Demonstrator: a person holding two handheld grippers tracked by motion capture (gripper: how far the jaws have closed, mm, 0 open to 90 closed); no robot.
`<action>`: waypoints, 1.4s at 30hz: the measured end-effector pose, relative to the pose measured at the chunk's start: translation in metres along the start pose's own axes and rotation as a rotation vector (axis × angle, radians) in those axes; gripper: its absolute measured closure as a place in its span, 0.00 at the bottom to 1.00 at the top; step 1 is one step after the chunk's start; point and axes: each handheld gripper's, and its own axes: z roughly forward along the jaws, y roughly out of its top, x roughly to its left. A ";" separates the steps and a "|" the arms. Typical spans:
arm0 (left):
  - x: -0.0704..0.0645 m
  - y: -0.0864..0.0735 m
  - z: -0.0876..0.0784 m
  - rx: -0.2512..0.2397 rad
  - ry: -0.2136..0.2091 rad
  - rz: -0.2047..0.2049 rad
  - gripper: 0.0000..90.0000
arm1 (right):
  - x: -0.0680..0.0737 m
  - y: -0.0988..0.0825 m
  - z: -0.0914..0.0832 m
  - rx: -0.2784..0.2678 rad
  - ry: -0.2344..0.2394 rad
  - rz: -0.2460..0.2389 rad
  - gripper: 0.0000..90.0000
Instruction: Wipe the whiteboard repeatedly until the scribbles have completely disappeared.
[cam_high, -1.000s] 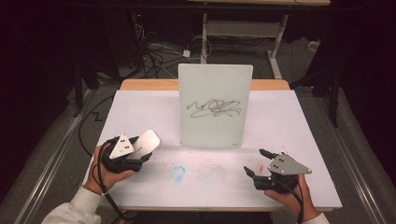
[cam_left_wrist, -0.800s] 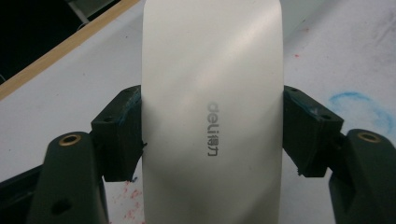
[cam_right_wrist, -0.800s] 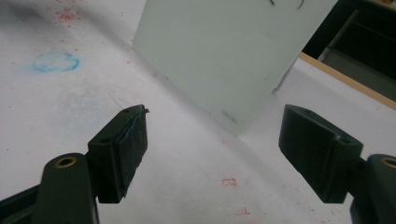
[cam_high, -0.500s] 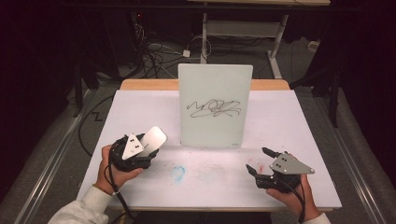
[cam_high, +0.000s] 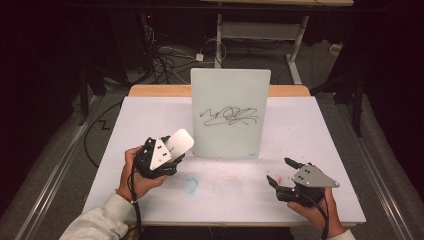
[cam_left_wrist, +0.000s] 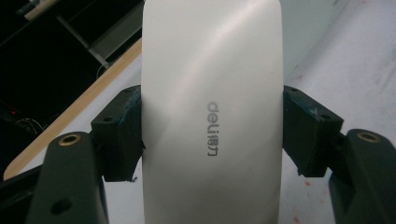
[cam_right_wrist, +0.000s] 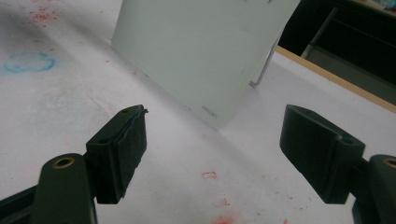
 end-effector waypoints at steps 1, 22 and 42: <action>0.000 0.000 0.000 0.000 0.000 0.000 0.32 | 0.000 0.000 0.000 0.001 -0.002 0.000 0.26; -0.007 0.043 0.042 -0.081 0.123 0.068 0.32 | 0.003 -0.002 0.004 0.023 0.000 -0.021 0.26; -0.034 0.044 0.072 -0.071 0.248 0.160 0.32 | 0.006 -0.004 0.009 0.039 0.016 -0.033 0.26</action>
